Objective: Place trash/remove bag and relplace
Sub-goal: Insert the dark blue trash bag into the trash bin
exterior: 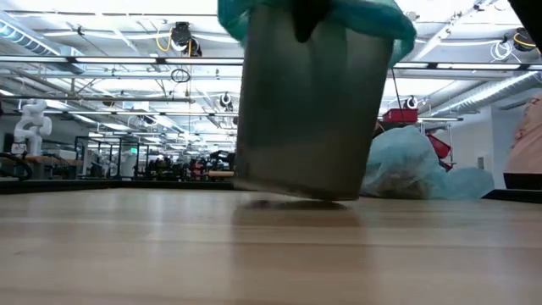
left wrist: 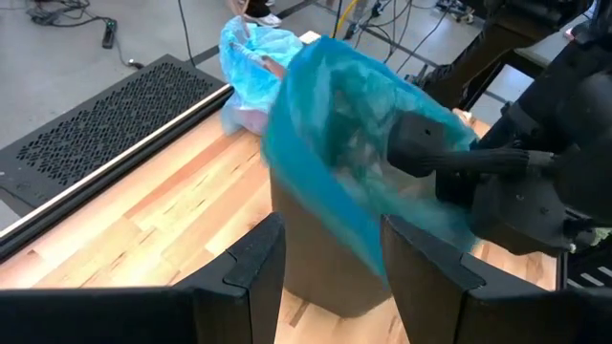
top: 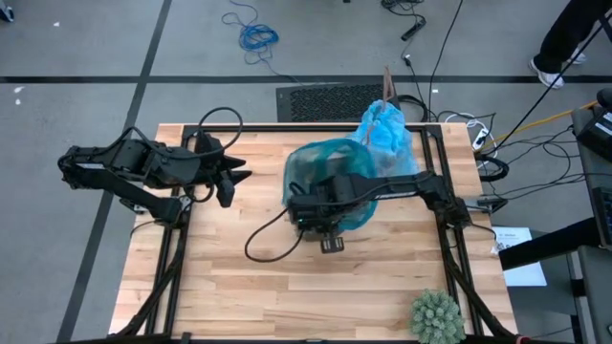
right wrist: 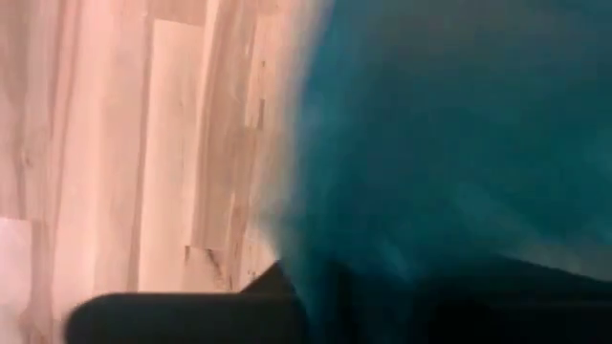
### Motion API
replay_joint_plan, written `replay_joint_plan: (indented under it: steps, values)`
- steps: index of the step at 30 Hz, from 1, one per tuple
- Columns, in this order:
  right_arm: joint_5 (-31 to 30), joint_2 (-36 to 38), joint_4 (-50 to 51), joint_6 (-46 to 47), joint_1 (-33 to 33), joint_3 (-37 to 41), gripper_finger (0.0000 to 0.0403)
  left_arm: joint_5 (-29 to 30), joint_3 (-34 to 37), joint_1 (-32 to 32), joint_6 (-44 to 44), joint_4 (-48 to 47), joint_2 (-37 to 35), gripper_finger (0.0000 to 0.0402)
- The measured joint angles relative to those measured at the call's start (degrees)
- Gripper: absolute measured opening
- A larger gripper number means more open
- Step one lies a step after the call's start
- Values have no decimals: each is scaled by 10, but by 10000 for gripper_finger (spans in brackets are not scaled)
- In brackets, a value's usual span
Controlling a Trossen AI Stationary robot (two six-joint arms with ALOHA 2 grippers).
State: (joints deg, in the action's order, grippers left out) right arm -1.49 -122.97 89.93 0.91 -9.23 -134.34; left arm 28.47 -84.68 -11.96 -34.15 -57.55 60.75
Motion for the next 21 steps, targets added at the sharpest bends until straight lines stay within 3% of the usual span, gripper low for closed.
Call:
replay_joint_plan:
  steps: [13, 16, 21]
  values:
    - [17, 0, -6, 3, 0, 0, 262, -12, 0, 0, 1, 0, 0, 166]
    - [19, 5, -11, 2, 0, 0, 286, -5, 0, 0, 1, 0, 0, 166]
    - [18, 24, -35, 9, 0, 0, 287, 1, 0, 2, -22, 0, 2, 161]
